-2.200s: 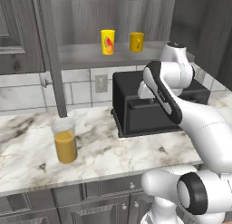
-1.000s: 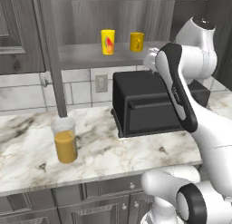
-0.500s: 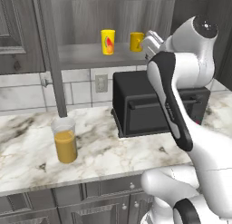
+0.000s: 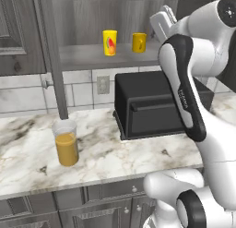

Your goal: There is a tray on the dining counter. Grab the cup, mug, and pitcher and place them on the tray. The pitcher may be placed next to the tray if it cannot fit the tray.

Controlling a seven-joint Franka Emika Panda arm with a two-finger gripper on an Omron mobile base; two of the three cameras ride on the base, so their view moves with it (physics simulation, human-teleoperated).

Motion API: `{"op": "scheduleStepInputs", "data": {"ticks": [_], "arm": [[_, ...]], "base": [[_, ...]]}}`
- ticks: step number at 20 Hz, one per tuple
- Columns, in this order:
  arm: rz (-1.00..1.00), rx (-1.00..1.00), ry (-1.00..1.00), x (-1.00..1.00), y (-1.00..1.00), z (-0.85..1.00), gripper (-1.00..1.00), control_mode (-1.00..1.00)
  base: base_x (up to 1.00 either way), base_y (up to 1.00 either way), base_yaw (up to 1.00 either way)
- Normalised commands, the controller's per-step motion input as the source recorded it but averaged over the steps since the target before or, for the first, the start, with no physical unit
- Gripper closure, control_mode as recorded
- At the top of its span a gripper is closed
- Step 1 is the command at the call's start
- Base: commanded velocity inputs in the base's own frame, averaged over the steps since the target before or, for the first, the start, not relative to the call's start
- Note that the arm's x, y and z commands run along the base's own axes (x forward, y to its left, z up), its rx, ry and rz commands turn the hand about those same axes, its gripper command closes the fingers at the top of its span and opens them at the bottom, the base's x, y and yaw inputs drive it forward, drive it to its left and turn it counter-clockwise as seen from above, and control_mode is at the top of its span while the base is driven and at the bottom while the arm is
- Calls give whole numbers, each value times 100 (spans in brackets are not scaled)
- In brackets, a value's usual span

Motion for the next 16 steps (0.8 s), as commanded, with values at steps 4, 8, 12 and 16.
{"op": "scheduleStepInputs", "data": {"ticks": [4, 8, 12, 16], "arm": [[0, 1, -3, 19, 0, 6, -100, -100], [7, 10, 0, 16, 0, -3, -100, -100], [8, 13, 0, 28, 10, -8, -100, -100], [2, 15, 0, 40, 19, -4, -100, -100]], "base": [[0, 0, 0], [0, 0, 0], [0, 0, 0], [0, 0, 0]]}}
